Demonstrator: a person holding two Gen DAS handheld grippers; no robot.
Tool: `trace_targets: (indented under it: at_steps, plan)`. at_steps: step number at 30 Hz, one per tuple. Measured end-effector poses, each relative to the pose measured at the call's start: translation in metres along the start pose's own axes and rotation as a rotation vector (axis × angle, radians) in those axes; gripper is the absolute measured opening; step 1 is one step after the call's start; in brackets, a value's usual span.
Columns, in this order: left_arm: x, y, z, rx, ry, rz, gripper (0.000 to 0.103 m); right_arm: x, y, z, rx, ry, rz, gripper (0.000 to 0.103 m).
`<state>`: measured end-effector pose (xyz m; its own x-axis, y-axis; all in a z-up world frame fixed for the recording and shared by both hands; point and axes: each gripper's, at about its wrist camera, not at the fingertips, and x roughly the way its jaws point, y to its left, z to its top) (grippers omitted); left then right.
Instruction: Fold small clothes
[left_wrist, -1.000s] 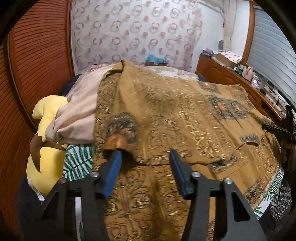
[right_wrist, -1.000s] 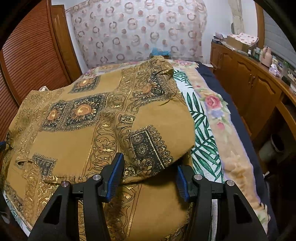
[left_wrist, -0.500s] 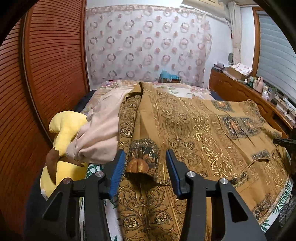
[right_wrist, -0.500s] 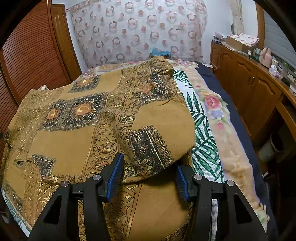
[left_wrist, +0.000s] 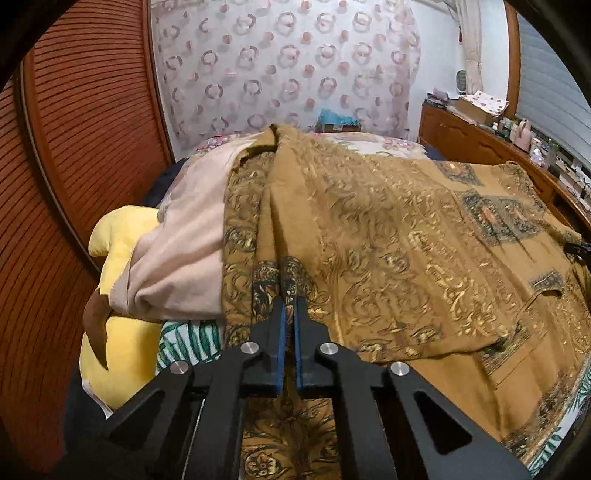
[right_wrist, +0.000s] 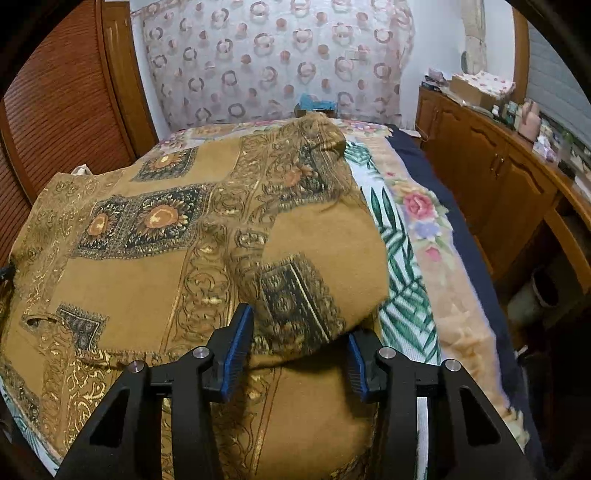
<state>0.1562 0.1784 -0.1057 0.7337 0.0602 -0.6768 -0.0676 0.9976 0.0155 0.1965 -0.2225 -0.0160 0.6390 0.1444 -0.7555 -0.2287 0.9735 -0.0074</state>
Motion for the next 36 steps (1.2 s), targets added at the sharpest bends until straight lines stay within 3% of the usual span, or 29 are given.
trace_targets:
  at_steps: [3, 5, 7, 13, 22, 27, 32, 36]
  plan:
    - [-0.013, -0.008, 0.007, 0.027, -0.032, -0.007, 0.004, -0.003, 0.001, 0.008, 0.004, -0.014, 0.025, 0.046]
    - [-0.021, -0.012, 0.012, 0.043, -0.054, -0.014, 0.003, 0.001, 0.0, 0.008, 0.002, 0.004, 0.039, 0.016]
    - [-0.03, -0.015, 0.017, 0.047, -0.07, -0.027, 0.003, 0.004, 0.0, 0.007, -0.011, 0.02, 0.062, 0.008]
    - [-0.058, -0.015, 0.03, 0.014, -0.131, -0.101, 0.003, -0.011, -0.005, 0.006, -0.013, -0.013, 0.114, 0.004]
    - [-0.113, -0.013, 0.029, -0.03, -0.219, -0.21, 0.003, -0.093, -0.004, -0.002, -0.078, -0.154, 0.168, 0.003]
    - [-0.146, -0.014, 0.018, -0.016, -0.26, -0.222, 0.003, -0.138, -0.01, -0.021, -0.101, -0.197, 0.19, 0.003]
    - [-0.152, -0.008, -0.025, -0.036, -0.208, -0.183, 0.003, -0.158, -0.021, -0.058, -0.095, -0.187, 0.202, 0.003]
    - [-0.124, 0.0, -0.055, -0.065, -0.115, -0.134, 0.003, -0.135, -0.029, -0.084, -0.076, -0.098, 0.194, 0.003]
